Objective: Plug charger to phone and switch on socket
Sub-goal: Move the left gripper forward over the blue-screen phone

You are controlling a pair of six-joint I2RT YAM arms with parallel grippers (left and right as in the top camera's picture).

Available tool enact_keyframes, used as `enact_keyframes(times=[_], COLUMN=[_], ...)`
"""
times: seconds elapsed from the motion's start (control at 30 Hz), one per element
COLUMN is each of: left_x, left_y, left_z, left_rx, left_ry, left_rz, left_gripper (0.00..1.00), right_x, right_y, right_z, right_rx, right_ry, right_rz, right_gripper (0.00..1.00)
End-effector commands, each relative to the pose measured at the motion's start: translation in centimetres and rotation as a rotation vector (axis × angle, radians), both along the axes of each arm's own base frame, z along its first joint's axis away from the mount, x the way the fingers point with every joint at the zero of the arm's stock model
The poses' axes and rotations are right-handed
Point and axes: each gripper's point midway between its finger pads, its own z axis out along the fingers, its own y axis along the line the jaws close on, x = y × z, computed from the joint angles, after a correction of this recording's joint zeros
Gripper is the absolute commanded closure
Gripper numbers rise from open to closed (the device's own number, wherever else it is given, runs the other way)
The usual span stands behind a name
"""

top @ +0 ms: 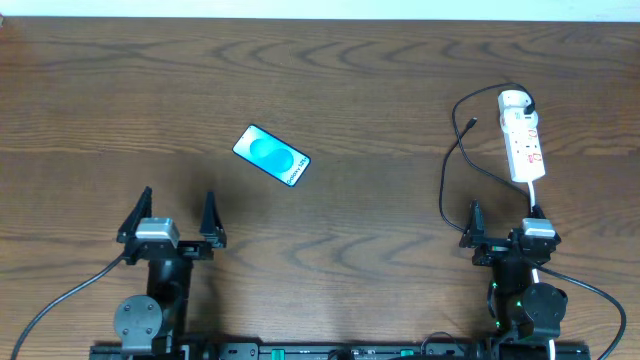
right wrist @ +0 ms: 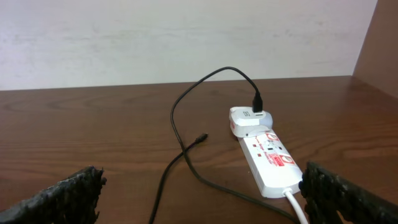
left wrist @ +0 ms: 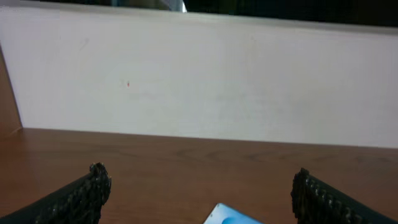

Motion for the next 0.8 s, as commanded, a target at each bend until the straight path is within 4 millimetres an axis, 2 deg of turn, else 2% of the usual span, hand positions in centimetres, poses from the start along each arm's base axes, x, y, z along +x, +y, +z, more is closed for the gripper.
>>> enact_keyframes(times=[0.0,0.2,0.33,0.43,0.53,0.63,0.77], left_x=[0.2,2.1,2.8,2.1,0.4,-1.2,-1.0], left_y=[-0.2,-0.4,-1.7,-1.7,-1.7,-1.7,-1.7], left_z=[2.7,3.4,2.1,0.2,-0.9,-0.7,0.0], left_rx=[-0.01,-0.011,-0.022,-0.029,-0.073,-0.119,-0.124], left_ry=[0.003,0.193,0.407,0.546,0.665,0.77,0.886], left_rz=[-0.012,-0.024,-0.097,-0.096,-0.086,-0.071,-0.064], left_gripper=[0.05,0.05,0.05,0.05,0.05,0.05,0.05], right_x=[0.0,0.0,0.0,0.0,0.0,0.0,0.0], right_y=[0.0,0.0,0.0,0.0,0.0,0.0,0.0], right_z=[-0.2,-0.2,-0.2,-0.2,-0.2,-0.2,-0.2], right_rx=[-0.012,-0.012,-0.012,-0.012,-0.012,-0.012,-0.012], right_ry=[0.006,0.006,0.006,0.006,0.006,0.006,0.006], right_rz=[0.0,0.0,0.0,0.0,0.0,0.0,0.0], right_gripper=[0.01,0.01,0.01,0.01,0.01,0.01,0.01])
